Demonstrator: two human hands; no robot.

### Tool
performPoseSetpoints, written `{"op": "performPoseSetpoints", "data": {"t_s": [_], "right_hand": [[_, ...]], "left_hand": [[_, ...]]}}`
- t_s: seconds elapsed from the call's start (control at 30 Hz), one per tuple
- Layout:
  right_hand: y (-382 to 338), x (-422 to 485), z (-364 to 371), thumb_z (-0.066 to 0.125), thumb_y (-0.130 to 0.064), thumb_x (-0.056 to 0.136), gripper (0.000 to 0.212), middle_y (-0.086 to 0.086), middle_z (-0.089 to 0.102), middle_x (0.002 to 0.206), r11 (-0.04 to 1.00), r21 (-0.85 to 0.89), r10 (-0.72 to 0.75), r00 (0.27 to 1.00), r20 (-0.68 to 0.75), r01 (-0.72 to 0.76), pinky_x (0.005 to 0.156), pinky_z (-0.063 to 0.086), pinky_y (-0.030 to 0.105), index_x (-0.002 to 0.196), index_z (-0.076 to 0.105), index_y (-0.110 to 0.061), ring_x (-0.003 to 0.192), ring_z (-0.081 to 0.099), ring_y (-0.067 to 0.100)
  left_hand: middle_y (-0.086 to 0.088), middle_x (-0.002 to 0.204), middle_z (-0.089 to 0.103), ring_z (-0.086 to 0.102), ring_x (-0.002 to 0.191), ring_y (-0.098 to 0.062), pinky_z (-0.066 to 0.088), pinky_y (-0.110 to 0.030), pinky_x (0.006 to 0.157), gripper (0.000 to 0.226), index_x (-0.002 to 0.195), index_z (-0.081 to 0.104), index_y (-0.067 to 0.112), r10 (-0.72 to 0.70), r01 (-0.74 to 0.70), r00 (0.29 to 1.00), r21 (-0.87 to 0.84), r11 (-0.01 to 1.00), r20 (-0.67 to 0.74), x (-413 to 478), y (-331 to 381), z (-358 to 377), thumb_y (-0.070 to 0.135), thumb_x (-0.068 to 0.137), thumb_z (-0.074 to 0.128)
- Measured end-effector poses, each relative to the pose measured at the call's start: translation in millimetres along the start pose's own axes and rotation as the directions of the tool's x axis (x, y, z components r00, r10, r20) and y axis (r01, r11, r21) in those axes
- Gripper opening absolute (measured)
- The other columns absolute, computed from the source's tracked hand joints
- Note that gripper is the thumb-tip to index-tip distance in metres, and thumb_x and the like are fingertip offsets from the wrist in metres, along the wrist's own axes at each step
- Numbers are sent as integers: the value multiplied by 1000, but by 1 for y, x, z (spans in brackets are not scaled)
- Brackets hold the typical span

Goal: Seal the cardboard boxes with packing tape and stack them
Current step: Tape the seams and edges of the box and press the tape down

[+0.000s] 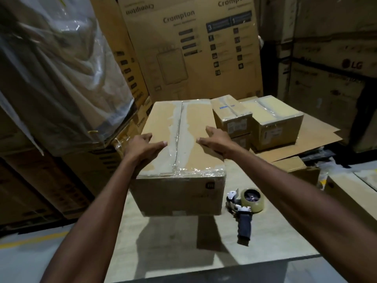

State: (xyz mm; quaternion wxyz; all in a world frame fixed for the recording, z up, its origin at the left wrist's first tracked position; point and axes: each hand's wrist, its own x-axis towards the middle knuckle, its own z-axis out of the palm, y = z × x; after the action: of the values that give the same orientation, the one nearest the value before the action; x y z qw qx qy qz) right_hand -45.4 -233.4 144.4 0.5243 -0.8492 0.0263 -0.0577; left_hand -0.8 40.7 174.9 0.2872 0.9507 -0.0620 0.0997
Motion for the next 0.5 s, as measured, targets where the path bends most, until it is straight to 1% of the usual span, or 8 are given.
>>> {"op": "performPoseSetpoints", "data": {"t_s": [0.07,0.1,0.17,0.2,0.3,0.37,0.43,0.5], "right_hand": [[-2,-9,-38,71,-35,96,59,15,58,144,1000,-13,-20,999,-37,20,107,48,42,143,52,-3,128,56,29],[1,-15,-60,71,-34,96,57,15,59,144,999,-10,-31,998,-59,30,107,46,43,141,53,-2,129,56,30],[10,-24,-97,71,-33,97,57,15,58,145,999,-20,-50,995,-91,48,109,44,45,141,55,-1,131,55,32],[15,-27,-113,71,-33,97,57,15,58,145,998,-30,-54,994,-99,52,109,44,44,141,55,-2,132,55,32],[38,-31,-157,72,-35,96,58,14,59,145,999,-13,-53,989,-141,52,105,46,40,141,55,-3,130,56,30],[56,-31,-184,73,-37,95,61,15,59,144,999,-8,-49,985,-165,49,106,47,43,140,54,0,130,57,32],[73,-28,-209,74,-38,94,64,18,60,142,999,0,-38,982,-187,39,109,47,51,138,54,2,130,56,34],[90,-22,-235,75,-37,94,63,18,60,141,1000,-7,-28,978,-205,27,108,47,53,138,54,3,129,56,34]], "left_hand": [[-3,118,69,59,117,-27,42,-35,91,67,125,67,16,22,-21,1000,12,1000,-22,1,37,6,66,80,75],[2,96,64,57,102,-23,39,-34,84,53,106,68,20,41,-40,998,21,999,-37,-1,59,13,66,80,75],[11,75,46,51,88,-19,39,-34,78,43,78,54,29,72,-71,996,25,997,-48,-3,97,28,67,80,74],[11,72,46,53,84,-20,40,-34,75,49,71,46,30,77,-75,996,27,997,-47,-3,113,36,70,78,73],[0,74,64,65,76,-24,43,-32,62,67,73,55,17,109,-105,992,60,993,-62,1,152,63,83,67,65],[-1,69,62,64,74,-26,36,-30,56,73,72,56,13,134,-129,989,91,987,-57,6,177,85,85,65,61],[0,66,57,63,76,-28,35,-31,58,73,69,52,14,144,-136,988,122,983,-53,12,202,106,87,64,58],[0,70,60,62,80,-29,39,-32,61,76,71,52,14,147,-138,988,148,979,-53,21,227,130,89,62,56]]}}
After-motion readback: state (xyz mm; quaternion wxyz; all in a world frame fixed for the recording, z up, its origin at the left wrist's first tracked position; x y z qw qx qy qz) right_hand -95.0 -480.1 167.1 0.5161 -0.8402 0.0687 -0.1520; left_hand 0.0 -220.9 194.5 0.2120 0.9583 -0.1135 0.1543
